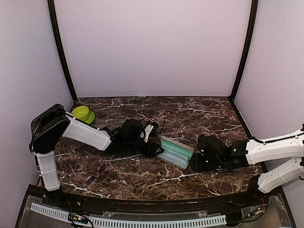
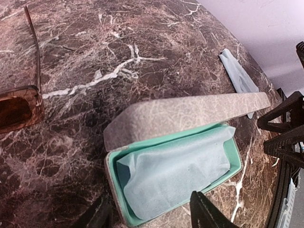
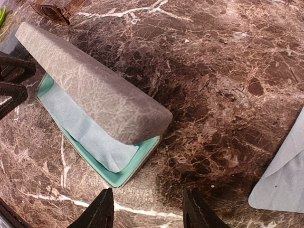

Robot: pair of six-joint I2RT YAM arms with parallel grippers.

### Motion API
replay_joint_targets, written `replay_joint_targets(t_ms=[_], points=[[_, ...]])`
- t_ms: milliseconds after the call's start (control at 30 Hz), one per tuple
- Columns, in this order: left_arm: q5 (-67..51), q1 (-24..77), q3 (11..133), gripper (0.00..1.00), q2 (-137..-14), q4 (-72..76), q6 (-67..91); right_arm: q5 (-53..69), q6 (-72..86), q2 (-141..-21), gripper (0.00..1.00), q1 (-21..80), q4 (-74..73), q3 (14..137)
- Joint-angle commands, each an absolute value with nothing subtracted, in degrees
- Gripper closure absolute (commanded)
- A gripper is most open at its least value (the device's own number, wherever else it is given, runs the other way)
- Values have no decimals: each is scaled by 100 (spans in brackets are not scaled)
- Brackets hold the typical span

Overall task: Organize the sunglasses
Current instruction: Move the opened sunglasses case to the center of the board.

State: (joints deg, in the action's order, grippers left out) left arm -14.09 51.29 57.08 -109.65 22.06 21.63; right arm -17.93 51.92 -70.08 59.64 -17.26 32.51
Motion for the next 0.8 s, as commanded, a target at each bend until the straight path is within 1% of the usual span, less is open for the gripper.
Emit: replay_joint_targets(t_ms=[0, 233, 600, 767], points=[[-1488, 5127, 5885, 43, -11112, 1946, 2276, -1644, 5421, -7245, 50, 5947, -1187, 3178], [-1521, 5063, 5999, 51, -11270, 1927, 2310, -1527, 5433, -7643, 53, 5860, -835, 3201], [-1473, 5054, 6140, 60, -11425, 1930, 2299, -1323, 5265, -8077, 60, 5636, -454, 3243], [-1469, 5054, 6083, 66, -11413, 1888, 2298, -1294, 5160, -8189, 63, 5592, -396, 3305]])
